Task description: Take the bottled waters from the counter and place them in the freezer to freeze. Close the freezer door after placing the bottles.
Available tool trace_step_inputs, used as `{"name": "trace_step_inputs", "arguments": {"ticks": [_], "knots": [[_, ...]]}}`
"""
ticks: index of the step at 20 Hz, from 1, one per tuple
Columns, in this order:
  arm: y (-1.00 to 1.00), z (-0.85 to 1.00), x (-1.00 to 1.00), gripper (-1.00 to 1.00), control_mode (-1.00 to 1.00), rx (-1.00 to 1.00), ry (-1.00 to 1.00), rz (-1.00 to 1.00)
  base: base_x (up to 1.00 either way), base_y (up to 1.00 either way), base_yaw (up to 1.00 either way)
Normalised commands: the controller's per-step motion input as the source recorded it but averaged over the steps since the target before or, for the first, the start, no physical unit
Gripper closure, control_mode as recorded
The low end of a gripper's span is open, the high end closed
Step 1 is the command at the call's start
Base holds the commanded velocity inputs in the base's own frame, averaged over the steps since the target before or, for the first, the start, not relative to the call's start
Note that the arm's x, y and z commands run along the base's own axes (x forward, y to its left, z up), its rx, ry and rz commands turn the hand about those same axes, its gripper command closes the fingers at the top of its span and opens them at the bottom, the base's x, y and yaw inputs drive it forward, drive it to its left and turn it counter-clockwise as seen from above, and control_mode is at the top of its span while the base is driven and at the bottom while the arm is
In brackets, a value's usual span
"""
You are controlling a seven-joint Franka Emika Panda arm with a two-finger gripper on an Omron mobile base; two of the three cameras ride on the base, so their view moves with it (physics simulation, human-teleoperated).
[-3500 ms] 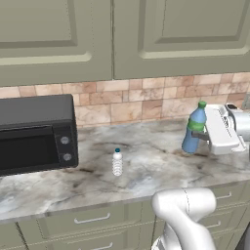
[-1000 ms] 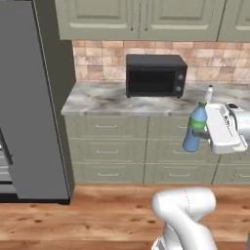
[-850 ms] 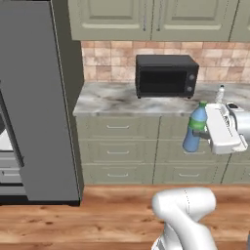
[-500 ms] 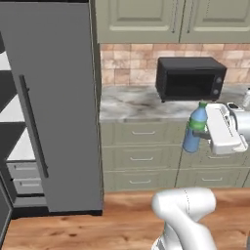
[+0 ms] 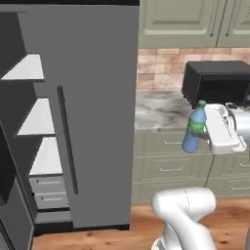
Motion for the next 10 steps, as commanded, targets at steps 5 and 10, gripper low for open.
{"name": "trace_step_inputs", "arguments": {"ticks": [5, 10], "knots": [[0.0, 0.0, 0.0, 1.0, 1.0, 0.0, 0.0, 0.0, 0.36, 0.78, -0.11], [0.0, 0.0, 0.0, 1.0, 1.0, 0.0, 0.0, 0.0, 0.56, 0.75, -0.04]]}}
